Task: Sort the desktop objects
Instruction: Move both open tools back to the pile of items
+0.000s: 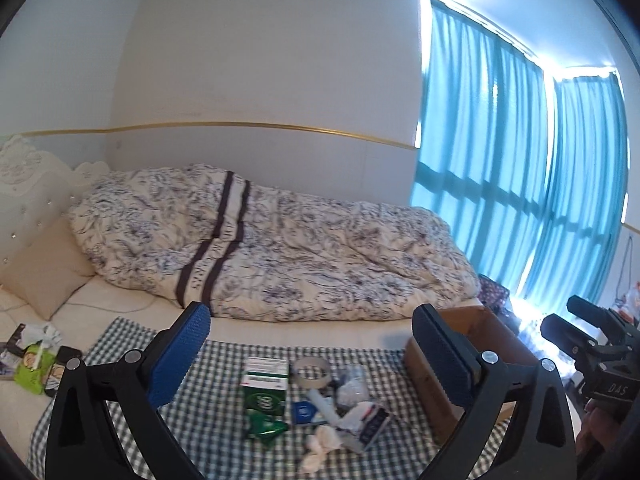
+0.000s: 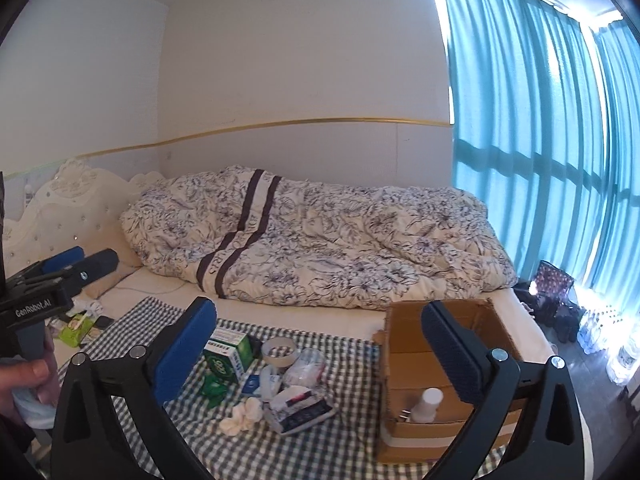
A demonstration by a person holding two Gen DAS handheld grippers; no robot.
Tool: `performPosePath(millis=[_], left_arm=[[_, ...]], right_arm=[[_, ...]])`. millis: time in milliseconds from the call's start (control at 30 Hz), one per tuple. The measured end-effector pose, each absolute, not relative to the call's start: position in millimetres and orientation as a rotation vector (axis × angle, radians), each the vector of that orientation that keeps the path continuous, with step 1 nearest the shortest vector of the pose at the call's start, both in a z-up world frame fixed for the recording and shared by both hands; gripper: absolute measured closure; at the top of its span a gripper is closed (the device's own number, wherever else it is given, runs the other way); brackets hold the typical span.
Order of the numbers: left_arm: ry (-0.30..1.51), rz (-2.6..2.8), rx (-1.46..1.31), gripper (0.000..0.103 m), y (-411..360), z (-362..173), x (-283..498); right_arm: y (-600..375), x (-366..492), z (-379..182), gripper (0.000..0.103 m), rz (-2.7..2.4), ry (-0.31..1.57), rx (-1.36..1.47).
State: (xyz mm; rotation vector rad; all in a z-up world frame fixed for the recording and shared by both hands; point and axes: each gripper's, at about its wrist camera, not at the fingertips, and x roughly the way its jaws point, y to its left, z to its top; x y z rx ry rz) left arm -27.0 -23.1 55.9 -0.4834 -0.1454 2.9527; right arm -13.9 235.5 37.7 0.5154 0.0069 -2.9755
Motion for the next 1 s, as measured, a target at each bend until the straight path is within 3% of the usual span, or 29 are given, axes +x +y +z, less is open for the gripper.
performPosePath(millis=[600,1000], left_arm=[[-0.154,2.991,-0.664,0.0,-71.5,3.2,-44.8],[-0.114,2.955,-0.843,0.0,-74.0,-53.6,-77.2]], right_arm=[[171.7,-45.9,-14.2,0.0,-3.037,0.185,0.667],[133.8,-73.2,-90.4,0.0,-2.837,0.153,0.928]])
